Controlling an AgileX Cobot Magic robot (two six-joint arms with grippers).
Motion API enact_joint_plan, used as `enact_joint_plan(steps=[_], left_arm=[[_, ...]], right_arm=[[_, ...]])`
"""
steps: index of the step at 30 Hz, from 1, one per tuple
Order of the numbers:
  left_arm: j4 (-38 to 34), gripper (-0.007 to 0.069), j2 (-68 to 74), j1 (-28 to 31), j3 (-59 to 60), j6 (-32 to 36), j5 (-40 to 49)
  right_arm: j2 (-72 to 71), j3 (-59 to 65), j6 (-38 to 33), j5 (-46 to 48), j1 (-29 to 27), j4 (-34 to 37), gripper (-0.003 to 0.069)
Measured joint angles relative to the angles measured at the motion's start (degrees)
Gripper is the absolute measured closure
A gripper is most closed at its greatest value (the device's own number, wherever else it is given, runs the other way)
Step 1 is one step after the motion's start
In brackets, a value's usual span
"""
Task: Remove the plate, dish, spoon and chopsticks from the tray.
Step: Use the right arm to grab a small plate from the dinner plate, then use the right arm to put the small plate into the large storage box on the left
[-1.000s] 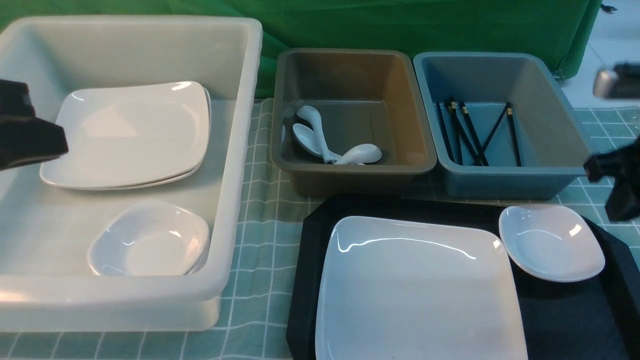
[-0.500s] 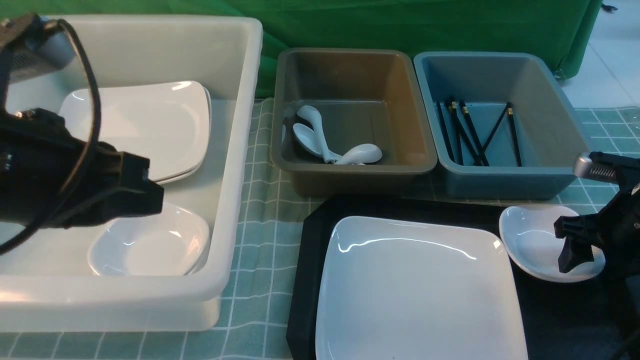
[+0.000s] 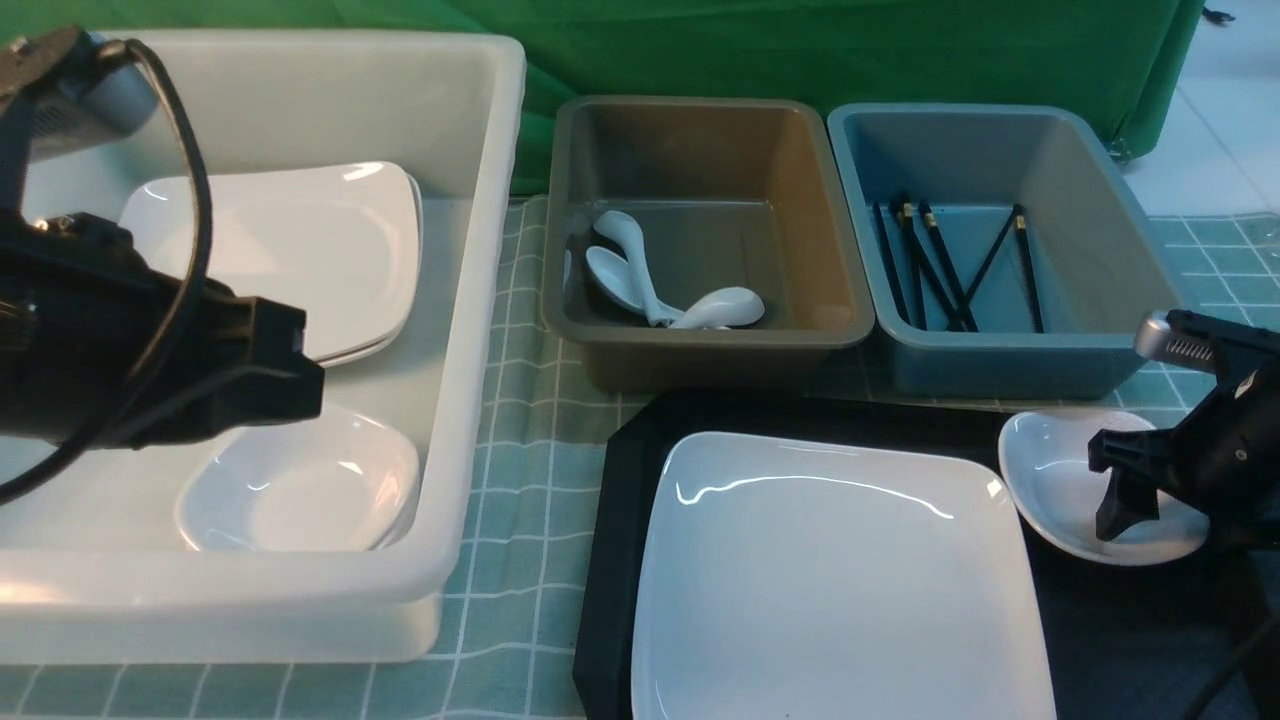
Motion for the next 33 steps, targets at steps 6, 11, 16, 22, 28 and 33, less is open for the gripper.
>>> enact_joint_plan(steps=[6,11,16,22,28,33], left_arm=[[0.15,0.0615,0.0,0.0,0.0,0.0,0.0],[0.2,0.0615,0.0,0.0,0.0,0.0,0.0],[0.46,0.0615,0.0,0.0,0.0,0.0,0.0],[1.56,0.0615,0.0,0.0,0.0,-0.64,0.0],[2.66,0.0615,0.0,0.0,0.0,-0.93,-0.41],[12.88,0.0615,0.0,-0.09,0.0,-7.84,1.08]], right_arm=[[0.0,-0.2,0.66,-1.75,0.05,-0.04,0.0334],[-0.66,-1.03,1.03,-2.87,0.0,0.54,0.0429],[-2.8,-0.84,0.97,-1.64,0.05,0.55,0.0454],[-12.3,-0.39,-0.44,1.36,0.42,0.06,0.0594],[-18.55,-0.39,-1.66,3.4,0.53,-0.03,0.0594],[-23.24,-0.02,-9.12,5.88,0.62,8.0,0.0594]])
